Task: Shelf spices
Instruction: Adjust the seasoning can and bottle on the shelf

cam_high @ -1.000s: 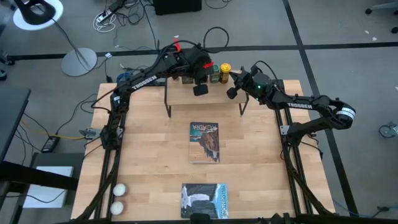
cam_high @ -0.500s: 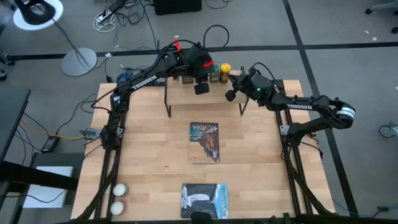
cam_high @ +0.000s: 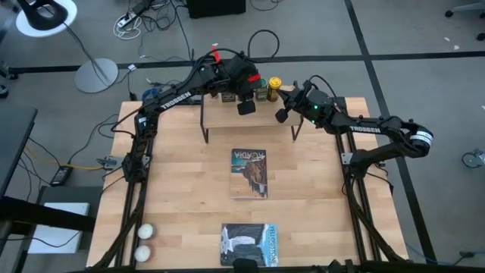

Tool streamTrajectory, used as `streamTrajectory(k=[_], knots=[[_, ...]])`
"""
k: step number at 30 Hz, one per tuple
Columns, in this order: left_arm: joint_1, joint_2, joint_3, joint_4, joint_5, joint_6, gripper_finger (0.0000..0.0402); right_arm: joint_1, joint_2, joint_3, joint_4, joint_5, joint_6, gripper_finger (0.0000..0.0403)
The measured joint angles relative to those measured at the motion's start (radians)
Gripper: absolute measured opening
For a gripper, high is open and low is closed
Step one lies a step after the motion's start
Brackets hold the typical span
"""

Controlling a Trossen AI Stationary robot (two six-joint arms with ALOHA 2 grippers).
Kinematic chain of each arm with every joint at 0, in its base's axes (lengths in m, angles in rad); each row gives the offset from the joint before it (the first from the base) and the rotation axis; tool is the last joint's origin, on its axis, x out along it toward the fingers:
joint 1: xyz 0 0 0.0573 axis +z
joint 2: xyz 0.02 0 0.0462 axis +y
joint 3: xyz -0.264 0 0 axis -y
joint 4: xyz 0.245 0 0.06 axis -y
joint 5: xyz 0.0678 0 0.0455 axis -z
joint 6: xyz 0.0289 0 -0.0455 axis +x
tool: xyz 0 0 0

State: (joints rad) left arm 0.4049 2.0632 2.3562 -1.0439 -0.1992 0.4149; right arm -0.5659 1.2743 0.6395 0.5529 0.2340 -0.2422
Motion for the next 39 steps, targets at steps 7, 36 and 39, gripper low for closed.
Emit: streamTrajectory(k=[7, 36, 39], knots=[[0.0, 0.0, 0.0, 0.0, -0.001, 0.0, 0.0092, -0.027, 0.0, 0.0, 0.0, -0.002, -0.002, 0.0], [-0.001, -0.004, 0.0, 0.015, -0.018, -0.001, 0.0092, 0.001, 0.031, 0.002, 0.051, -0.019, 0.01, 0.0], [-0.001, -0.004, 0.0, 0.015, -0.018, -0.005, 0.0092, 0.001, 0.032, 0.001, 0.049, -0.024, 0.009, 0.0]])
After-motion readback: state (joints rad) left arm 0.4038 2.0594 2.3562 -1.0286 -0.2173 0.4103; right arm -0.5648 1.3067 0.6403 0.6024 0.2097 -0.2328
